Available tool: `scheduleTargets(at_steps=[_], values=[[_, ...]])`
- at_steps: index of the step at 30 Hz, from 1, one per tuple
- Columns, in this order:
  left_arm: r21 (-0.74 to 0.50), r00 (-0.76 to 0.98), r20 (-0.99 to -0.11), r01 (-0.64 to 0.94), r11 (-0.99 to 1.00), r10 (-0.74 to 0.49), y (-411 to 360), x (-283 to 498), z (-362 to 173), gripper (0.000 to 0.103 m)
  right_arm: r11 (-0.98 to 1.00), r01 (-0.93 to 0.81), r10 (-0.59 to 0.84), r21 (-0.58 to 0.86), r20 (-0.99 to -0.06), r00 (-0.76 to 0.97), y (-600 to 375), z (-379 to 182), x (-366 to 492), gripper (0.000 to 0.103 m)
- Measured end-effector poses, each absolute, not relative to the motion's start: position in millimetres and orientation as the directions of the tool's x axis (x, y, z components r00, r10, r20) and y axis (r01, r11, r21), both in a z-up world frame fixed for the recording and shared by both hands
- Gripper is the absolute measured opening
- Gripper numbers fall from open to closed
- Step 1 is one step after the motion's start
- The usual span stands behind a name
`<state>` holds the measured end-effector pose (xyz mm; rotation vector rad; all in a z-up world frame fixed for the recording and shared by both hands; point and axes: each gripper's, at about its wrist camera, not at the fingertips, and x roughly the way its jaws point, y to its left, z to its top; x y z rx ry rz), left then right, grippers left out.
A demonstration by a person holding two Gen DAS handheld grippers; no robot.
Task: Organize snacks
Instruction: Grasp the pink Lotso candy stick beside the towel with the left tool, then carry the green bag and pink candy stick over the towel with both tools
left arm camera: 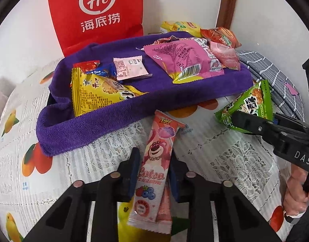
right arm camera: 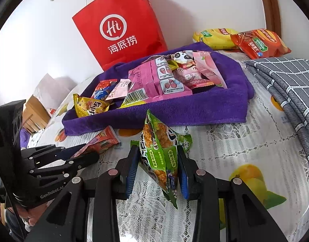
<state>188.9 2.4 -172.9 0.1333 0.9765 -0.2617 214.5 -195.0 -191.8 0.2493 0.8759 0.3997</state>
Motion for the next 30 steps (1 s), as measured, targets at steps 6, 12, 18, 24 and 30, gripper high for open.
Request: scheduleTargets(at_steps=[6,12,18,24,30], values=[[0.026,0.554,-0.820,0.282,0.959,-0.141,-0.4,185.6,-173.8,0.023,0.892,-0.246,0.450,0.380,-0.688,0.569,-195.8,-193.2,215.1,0.036],[0.019,0.557,-0.818,0.280,0.960,-0.146,0.8,184.2,-173.8,0.023,0.891,-0.260,0.453,0.372,-0.689,0.566,-192.8,-193.0,214.5,0.036],[0.004,0.556,-0.811,0.312,0.950,-0.179,-0.8,179.9,-168.1,0.022,0.892,-0.248,0.450,0.379,-0.678,0.581,-196.4,-192.2,213.2,0.036],[-0.076,0.570,-0.782,0.315,0.946,-0.253,9.4,177.1,-155.5,0.022,0.886,-0.257,0.458,0.385,-0.646,0.610,-200.5,-186.7,206.7,0.035],[-0.122,0.608,-0.743,0.290,0.949,-0.282,25.1,176.3,-139.4,0.022,0.889,-0.264,0.452,0.373,-0.628,0.634,-199.7,-171.5,200.7,0.035]])
